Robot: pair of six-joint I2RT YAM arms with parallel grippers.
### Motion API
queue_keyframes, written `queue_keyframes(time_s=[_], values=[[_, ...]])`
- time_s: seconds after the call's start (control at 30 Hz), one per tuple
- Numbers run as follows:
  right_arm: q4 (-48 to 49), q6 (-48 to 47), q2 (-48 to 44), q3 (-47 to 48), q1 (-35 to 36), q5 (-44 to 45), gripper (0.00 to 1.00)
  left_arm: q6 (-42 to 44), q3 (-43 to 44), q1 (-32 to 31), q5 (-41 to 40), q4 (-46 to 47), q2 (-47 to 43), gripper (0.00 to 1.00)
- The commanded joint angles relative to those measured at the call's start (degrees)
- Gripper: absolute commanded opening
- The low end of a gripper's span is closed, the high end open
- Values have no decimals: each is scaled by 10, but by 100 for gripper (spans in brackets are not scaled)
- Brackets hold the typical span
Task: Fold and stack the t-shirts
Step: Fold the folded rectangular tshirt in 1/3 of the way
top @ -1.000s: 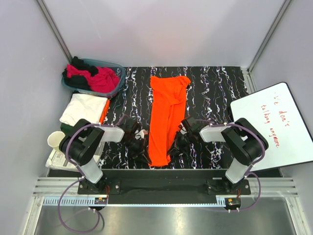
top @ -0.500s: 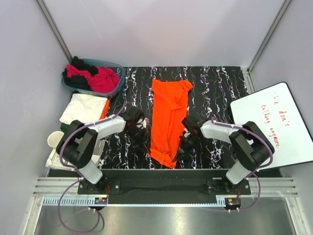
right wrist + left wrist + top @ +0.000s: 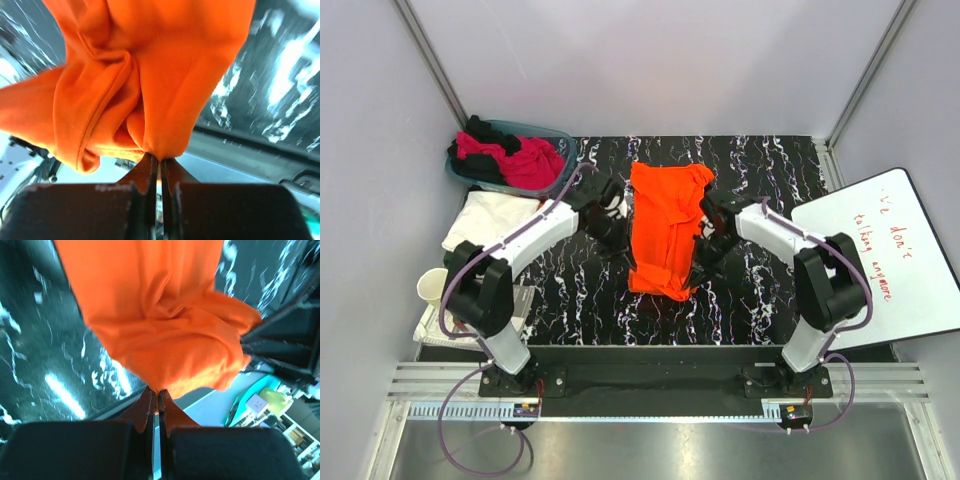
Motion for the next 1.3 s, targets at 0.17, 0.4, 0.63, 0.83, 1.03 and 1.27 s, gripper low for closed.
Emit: queue_keyframes(time_s=[0.17, 0.4, 0.63, 0.83, 1.03, 1.27], values=[[-50, -107, 105, 134, -52, 57, 0, 41, 212, 36, -46, -57, 117, 0], [-50, -134, 193, 213, -74, 63, 0, 47, 323, 42, -57, -86, 211, 35], [-52, -152, 265, 296, -94, 40, 3, 44, 347, 49, -88, -117, 221, 99], [-59, -162, 298, 386, -131, -14, 18, 54, 329, 50, -91, -116, 213, 99], [-89, -182, 349, 489, -144, -59, 61, 60, 329, 49, -83, -116, 227, 99], [-53, -178, 339, 515, -154, -60, 100, 67, 331, 48, -67, -115, 242, 99]])
